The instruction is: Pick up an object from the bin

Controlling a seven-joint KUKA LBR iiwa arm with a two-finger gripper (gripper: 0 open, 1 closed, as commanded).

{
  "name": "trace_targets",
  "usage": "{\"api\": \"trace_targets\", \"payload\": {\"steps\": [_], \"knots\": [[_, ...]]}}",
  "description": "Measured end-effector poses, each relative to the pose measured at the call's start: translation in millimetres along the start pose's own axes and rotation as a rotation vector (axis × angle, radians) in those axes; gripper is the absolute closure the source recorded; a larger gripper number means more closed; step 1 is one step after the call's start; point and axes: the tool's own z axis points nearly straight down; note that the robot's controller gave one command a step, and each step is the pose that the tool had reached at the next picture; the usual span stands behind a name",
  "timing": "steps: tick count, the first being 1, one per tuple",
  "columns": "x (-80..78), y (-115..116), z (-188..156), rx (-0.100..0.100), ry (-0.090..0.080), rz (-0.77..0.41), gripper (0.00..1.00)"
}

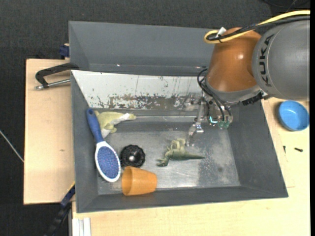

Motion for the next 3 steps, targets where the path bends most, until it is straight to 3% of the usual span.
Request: {"api": "trace_targets", "payload": {"steps": [1,2,3], "knots": [[86.9,-0.9,65.4,0.002,-0.042,-0.014,0.00],[87.5,-0.9,65.9,0.002,-0.034,-0.017,1.00],[81.0,-8.1,-93.0,0.000,-0.023,0.098,1.00]]}}
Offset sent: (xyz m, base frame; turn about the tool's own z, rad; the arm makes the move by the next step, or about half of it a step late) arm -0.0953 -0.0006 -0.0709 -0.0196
